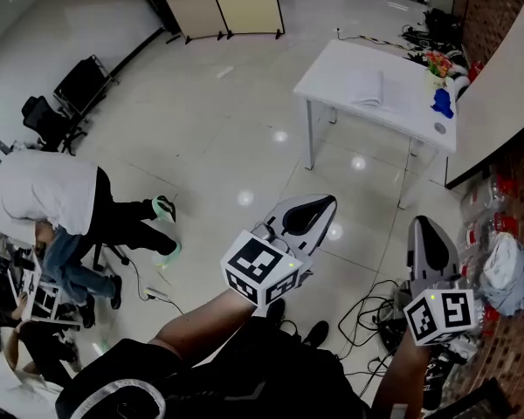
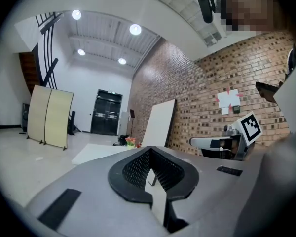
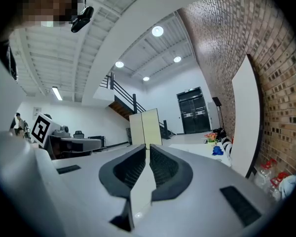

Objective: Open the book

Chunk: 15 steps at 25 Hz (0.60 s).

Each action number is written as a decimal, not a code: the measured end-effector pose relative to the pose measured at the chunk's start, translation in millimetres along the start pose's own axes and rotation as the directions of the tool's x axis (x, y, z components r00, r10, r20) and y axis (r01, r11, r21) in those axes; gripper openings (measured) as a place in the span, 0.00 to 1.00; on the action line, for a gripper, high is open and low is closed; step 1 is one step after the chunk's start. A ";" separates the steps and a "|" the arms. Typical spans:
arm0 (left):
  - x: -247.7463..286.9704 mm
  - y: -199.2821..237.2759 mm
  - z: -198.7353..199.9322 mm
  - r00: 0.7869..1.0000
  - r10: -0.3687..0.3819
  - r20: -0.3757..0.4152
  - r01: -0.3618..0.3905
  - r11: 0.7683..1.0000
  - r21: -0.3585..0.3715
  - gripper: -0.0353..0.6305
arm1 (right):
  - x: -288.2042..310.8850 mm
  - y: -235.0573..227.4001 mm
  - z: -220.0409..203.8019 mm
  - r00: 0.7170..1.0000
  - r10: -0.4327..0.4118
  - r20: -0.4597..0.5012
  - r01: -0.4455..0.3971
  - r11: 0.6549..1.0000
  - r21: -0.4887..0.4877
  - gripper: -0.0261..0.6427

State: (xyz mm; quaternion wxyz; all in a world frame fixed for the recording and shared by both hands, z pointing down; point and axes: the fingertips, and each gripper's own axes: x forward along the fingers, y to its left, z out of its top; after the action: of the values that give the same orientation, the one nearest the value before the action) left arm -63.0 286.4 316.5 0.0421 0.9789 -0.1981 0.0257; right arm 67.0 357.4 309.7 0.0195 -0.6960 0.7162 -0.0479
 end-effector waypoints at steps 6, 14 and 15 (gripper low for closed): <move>-50.7 -3.2 6.0 0.999 -0.010 0.040 0.010 1.000 0.005 0.05 | -19.0 47.9 -2.8 1.000 0.000 0.005 0.000 1.000 -0.018 0.05; -127.7 19.9 3.0 0.998 -0.057 0.026 0.055 0.998 0.038 0.05 | -38.9 128.5 -14.7 0.999 -0.039 -0.004 0.040 0.999 0.035 0.05; -134.1 22.7 1.5 0.998 -0.063 0.024 0.062 0.998 0.033 0.05 | -42.6 134.3 -15.9 0.998 -0.055 -0.003 0.055 0.998 0.042 0.05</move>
State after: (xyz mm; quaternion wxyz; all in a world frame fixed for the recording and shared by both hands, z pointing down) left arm -195.2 317.1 307.7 0.0244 0.9855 -0.1674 0.0152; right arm -66.8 404.2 311.0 0.0320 -0.7147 0.6957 -0.0641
